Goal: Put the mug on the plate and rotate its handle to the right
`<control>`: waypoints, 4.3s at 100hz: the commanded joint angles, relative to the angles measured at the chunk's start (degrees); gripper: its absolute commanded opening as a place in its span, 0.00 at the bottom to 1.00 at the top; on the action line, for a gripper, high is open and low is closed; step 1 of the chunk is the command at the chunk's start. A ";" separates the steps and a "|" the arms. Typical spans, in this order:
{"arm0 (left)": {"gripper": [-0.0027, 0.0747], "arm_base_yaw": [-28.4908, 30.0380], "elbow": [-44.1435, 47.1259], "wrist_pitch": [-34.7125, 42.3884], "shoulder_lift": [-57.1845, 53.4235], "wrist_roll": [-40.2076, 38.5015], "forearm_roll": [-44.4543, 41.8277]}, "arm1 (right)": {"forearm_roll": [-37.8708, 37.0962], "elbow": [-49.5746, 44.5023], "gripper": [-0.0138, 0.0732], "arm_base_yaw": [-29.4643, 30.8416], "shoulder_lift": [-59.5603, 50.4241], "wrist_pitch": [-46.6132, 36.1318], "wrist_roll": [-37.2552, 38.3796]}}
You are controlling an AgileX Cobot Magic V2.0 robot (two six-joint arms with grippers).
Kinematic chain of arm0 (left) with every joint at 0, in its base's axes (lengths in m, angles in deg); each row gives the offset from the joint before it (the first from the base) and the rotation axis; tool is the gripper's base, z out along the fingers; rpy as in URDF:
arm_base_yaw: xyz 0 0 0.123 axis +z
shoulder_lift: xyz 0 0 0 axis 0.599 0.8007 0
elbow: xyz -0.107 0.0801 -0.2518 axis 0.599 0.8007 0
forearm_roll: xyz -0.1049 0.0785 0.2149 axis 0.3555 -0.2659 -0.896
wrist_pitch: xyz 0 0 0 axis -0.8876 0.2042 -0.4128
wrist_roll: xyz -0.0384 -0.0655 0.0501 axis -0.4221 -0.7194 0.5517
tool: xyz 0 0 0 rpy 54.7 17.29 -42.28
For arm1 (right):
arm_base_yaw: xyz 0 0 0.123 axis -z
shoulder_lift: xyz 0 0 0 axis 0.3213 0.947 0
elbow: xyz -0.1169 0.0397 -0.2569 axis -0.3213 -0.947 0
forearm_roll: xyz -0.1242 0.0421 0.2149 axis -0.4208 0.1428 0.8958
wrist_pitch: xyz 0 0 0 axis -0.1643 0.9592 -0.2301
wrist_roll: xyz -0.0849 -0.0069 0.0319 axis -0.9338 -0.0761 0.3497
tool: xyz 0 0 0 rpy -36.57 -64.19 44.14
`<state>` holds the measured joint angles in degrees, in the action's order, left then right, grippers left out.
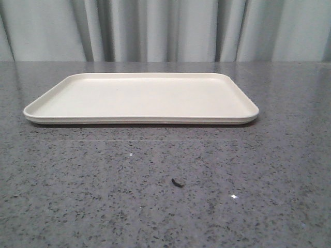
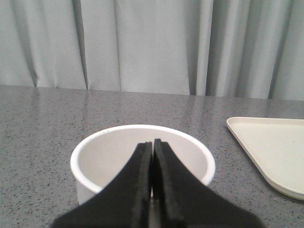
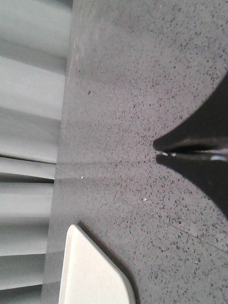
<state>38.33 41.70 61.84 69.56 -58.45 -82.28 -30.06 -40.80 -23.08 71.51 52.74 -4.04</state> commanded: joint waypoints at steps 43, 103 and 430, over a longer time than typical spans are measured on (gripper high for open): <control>0.01 0.08 0.34 4.38 -1.92 -0.52 0.22 | 0.04 0.06 0.09 -0.27 -1.14 -4.49 -0.06; 0.01 0.08 0.34 4.38 -1.92 -0.52 0.22 | 0.04 0.06 0.09 -0.37 -1.14 -4.49 -0.06; 0.55 -8.48 -79.56 -71.31 51.56 12.81 0.65 | 2.37 61.81 0.67 -0.37 34.63 12.98 -0.74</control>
<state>30.35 -35.86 -9.28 119.74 -46.46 -80.98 -27.65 16.29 -23.32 102.47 65.95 -4.00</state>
